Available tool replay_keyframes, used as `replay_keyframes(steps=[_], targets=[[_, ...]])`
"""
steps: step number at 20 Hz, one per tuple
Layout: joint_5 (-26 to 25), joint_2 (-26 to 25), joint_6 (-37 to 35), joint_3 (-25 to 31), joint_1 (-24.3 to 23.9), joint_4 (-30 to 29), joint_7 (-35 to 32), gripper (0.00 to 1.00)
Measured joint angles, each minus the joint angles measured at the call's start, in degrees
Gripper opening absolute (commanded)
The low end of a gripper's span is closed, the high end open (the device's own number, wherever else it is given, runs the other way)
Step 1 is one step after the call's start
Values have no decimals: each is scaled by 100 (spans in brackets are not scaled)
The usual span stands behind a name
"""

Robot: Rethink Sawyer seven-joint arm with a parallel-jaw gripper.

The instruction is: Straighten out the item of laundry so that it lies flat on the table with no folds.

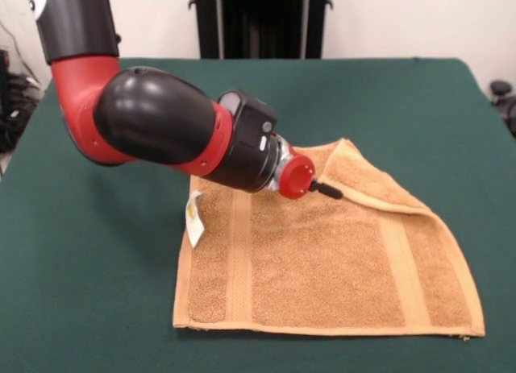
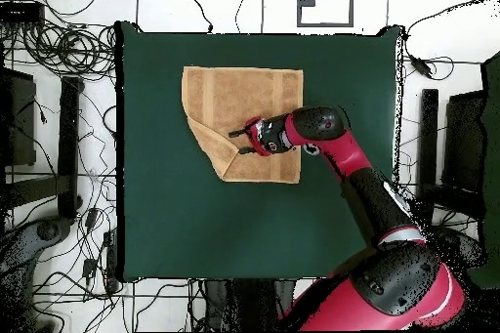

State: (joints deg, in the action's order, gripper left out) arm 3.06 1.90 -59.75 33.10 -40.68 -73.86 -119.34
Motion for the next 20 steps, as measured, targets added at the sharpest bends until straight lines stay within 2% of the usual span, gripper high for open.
replay_keyframes(steps=[10, 20], targets=[[-5, 201, 486, 1, 77, -261, 0, 100], [6, 227, 594, 5, 89, -310, 0, 100]])
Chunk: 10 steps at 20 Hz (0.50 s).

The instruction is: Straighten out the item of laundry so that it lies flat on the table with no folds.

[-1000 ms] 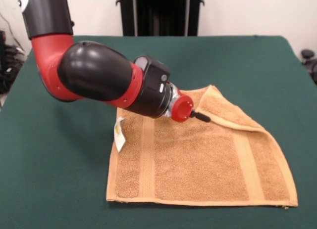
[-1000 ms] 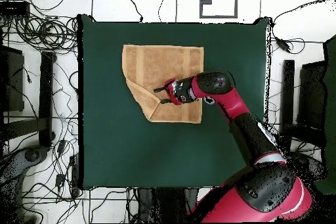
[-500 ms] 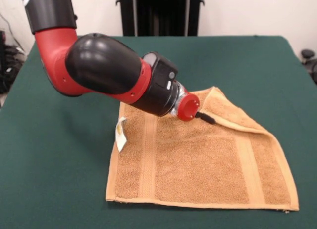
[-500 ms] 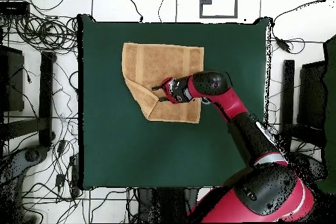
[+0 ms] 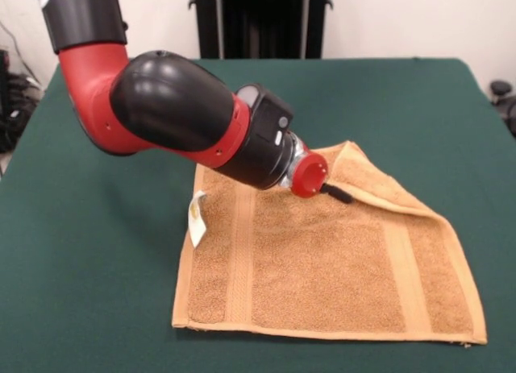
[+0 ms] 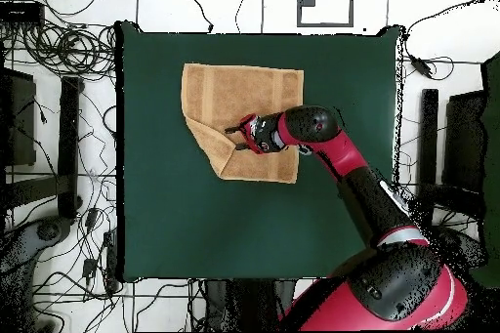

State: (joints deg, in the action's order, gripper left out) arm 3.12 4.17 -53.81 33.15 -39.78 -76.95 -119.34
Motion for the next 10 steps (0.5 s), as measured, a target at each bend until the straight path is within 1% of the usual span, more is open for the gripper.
replay_keyframes(steps=[10], targets=[[52, -7, 77, 20, -10, -52, 0, 100]])
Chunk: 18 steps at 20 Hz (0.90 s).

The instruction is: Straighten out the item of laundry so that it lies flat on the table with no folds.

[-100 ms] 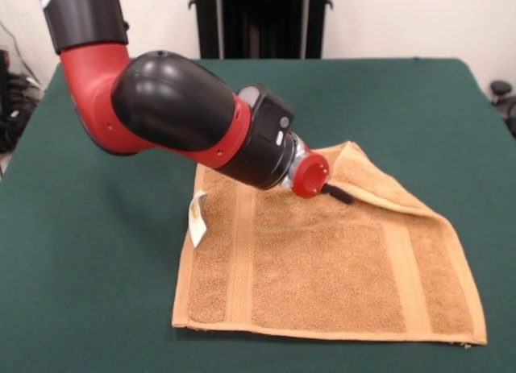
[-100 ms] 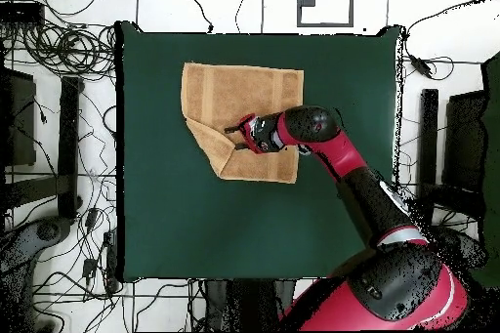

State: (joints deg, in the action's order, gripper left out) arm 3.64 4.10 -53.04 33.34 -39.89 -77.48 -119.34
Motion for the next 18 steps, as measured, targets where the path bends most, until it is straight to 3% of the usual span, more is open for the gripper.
replay_keyframes(steps=[18], targets=[[232, -76, 129, 336, -40, -433, 0, 100]])
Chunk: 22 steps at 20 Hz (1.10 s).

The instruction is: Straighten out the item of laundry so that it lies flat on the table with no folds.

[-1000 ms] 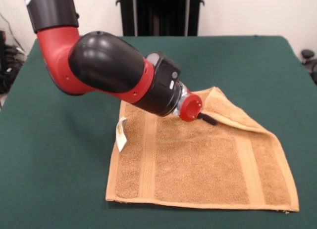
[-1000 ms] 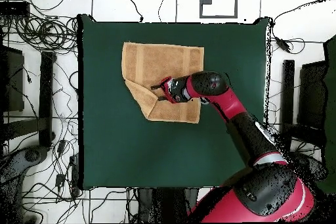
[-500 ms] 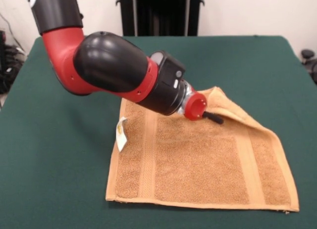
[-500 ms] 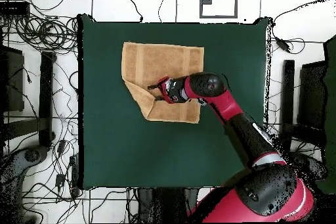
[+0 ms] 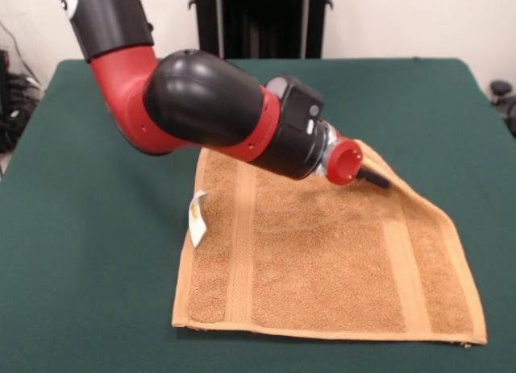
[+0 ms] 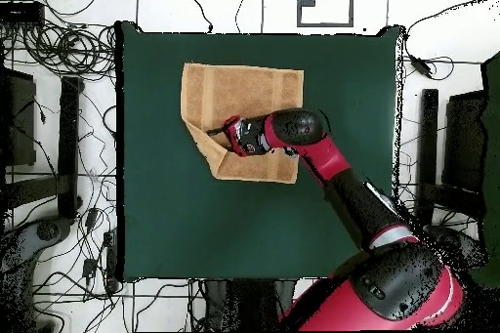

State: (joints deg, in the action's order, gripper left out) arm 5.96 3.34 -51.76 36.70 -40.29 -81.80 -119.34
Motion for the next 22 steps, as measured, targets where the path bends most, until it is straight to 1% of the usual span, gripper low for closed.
replay_keyframes(steps=[9, 17, 22], targets=[[14, -62, 1, 41, -2, -91, 0, 100], [51, -73, 1, 215, -82, -527, 0, 100], [54, -73, 1, 254, -107, -696, 0, 100]])
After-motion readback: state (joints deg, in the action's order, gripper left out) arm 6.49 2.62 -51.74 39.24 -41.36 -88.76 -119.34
